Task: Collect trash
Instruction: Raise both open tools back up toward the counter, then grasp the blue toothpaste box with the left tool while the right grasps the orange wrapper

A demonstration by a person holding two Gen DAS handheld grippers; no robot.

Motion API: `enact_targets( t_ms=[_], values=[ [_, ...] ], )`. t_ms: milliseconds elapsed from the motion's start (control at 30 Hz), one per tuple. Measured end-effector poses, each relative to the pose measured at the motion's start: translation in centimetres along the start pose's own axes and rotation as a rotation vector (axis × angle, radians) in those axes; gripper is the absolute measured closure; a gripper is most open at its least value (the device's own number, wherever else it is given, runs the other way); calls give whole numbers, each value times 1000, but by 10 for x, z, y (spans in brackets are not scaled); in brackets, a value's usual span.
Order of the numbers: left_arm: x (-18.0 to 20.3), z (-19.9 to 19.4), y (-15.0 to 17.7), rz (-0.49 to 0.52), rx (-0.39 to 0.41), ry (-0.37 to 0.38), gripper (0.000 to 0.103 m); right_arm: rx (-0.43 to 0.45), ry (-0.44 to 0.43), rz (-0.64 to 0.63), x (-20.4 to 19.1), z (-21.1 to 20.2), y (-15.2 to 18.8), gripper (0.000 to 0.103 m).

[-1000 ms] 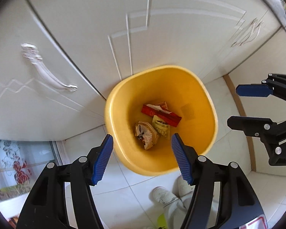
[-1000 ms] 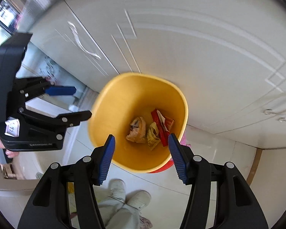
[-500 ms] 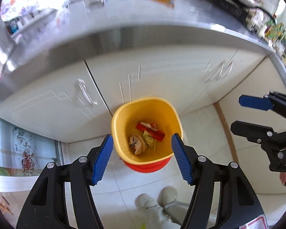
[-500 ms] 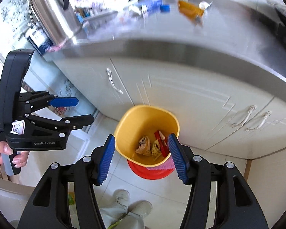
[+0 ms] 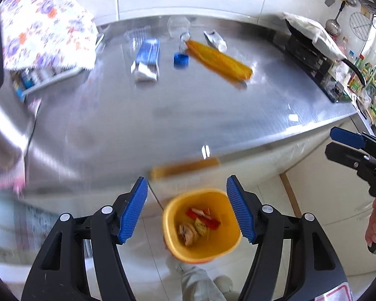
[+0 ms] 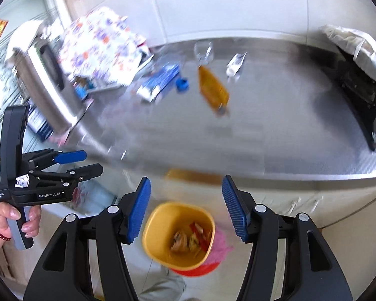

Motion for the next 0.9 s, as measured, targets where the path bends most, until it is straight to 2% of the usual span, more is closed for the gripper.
enact_targets(
  t_ms=[367,667,900],
  values=[
    [-33,37,-81,17,7,18,37,5,63,46,10,57,-64,42],
    [-49,78,-118,0,-20,-24,36,-16,60,6,25,104,-107,41],
    [-59,115,-144,-38,-57,-51,36,-98,38,-39,40,155,-129,40]
  ],
)
Point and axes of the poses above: each gripper's, at about its wrist camera, not at the fingertips, and z roughly the way its jaws point, x to its right, y to its underside, the point moved 4 cm from there along z, roughly the way its jaws point, and after that the axes turned 3 degrees about -y, right-handed, at the moved point
